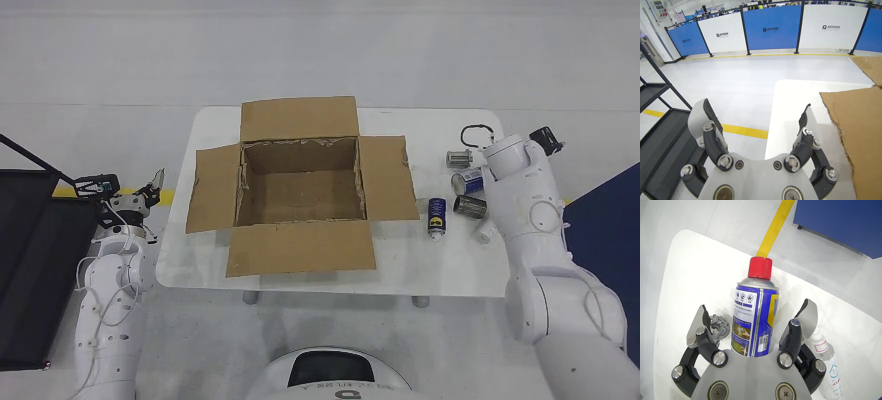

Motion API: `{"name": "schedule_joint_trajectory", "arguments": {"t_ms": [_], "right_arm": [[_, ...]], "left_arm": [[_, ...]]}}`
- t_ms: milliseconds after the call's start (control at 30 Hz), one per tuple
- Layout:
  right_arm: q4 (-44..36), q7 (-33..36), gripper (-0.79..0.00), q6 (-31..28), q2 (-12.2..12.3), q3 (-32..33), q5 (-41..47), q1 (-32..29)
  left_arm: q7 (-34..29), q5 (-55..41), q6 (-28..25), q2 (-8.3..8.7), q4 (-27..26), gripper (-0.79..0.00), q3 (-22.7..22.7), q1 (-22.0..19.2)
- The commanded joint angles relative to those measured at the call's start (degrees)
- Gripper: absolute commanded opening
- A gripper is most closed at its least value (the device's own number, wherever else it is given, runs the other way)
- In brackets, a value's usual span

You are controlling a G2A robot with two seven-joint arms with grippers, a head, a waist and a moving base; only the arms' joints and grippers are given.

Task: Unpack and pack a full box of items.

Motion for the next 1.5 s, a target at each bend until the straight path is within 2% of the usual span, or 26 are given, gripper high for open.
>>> {"name": "schedule_joint_trajectory", "arguments": {"t_ms": [0, 133, 200, 467, 600, 833, 900, 1033, 1200, 1467], "right_arm": [[2.01, -0.03, -0.132, -0.28, -0.09, -0.19, 0.10, 1.03], [5.54, -0.65, -0.194, -0.82, -0.35, -0.64, 0.22, 2.94], [7.09, -0.94, -0.182, -0.99, -0.46, -0.84, 0.23, 3.77], [12.56, -0.48, -0.225, -1.90, -0.89, -2.16, -0.59, 6.62], [14.48, -0.61, -0.385, -2.25, -1.04, -2.46, -0.61, 7.70], [17.12, -0.39, -0.449, -2.42, -1.16, -2.98, -0.94, 9.23], [17.75, -0.36, -0.502, -2.46, -1.13, -3.06, -1.03, 9.59], [18.40, -0.65, -0.671, -3.01, -0.81, -2.53, -0.28, 10.11], [18.15, -1.46, -0.779, -4.44, -0.12, -1.25, 1.42, 10.16], [17.53, -0.81, -0.785, -5.64, 0.90, -0.42, 1.95, 9.62]], "left_arm": [[0.00, 0.00, 0.00, 0.00, 0.00, 0.000, 0.00, 0.00], [0.00, 0.00, 0.00, 0.00, 0.00, 0.000, 0.00, 0.00], [0.00, 0.00, 0.00, 0.00, 0.00, 0.000, 0.00, 0.00], [0.00, 0.00, 0.00, 0.00, 0.00, 0.000, 0.00, 0.00], [0.00, 0.00, 0.00, 0.00, 0.00, 0.000, 0.00, 0.00], [0.00, 0.00, 0.00, 0.00, 0.00, 0.000, 0.00, 0.00], [0.00, 0.00, 0.00, 0.00, 0.00, 0.000, 0.00, 0.00], [0.00, 0.00, 0.00, 0.00, 0.00, 0.000, 0.00, 0.00], [0.00, 0.00, 0.00, 0.00, 0.00, 0.000, 0.00, 0.00], [0.00, 0.00, 0.00, 0.00, 0.00, 0.000, 0.00, 0.00]]}}
